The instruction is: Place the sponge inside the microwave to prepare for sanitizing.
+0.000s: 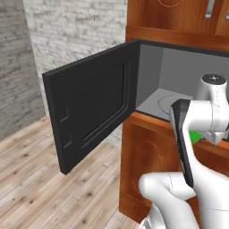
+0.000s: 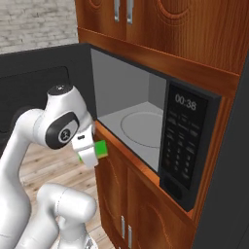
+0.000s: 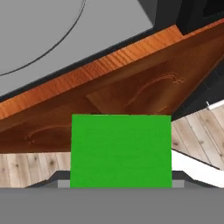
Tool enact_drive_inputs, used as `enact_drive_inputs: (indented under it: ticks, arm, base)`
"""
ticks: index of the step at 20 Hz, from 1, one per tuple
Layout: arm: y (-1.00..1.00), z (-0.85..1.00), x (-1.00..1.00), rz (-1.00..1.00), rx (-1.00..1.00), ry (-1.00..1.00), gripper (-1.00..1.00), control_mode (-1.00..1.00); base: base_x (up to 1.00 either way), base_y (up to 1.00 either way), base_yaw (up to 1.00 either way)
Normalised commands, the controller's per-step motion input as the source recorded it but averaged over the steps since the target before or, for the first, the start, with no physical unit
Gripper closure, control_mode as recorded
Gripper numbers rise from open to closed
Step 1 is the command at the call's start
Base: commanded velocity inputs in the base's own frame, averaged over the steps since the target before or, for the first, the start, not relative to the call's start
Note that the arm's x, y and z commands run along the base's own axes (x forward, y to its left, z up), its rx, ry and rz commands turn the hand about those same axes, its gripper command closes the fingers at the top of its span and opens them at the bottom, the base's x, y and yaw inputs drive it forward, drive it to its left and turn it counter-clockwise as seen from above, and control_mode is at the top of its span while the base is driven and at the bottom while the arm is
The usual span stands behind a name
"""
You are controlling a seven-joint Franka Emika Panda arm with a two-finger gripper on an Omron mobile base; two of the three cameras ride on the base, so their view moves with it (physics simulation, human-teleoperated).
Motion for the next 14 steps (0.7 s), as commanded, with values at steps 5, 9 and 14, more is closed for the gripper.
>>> enact_drive_inputs:
  ticks: [5,9,14]
  arm:
    - [-0.17,0.22,0.01,0.00,-0.26,-0.23,1.00,-1.00]
    - [-0.09,0.27,0.33,0.03,-0.27,-0.34,1.00,-1.00]
    - [-0.24,0.49,0.44,0.03,-0.16,-0.06,1.00,-1.00]
  base:
    - [0.00,0.00,0.00]
    - [0.00,0.00,0.00]
    - [0.00,0.00,0.00]
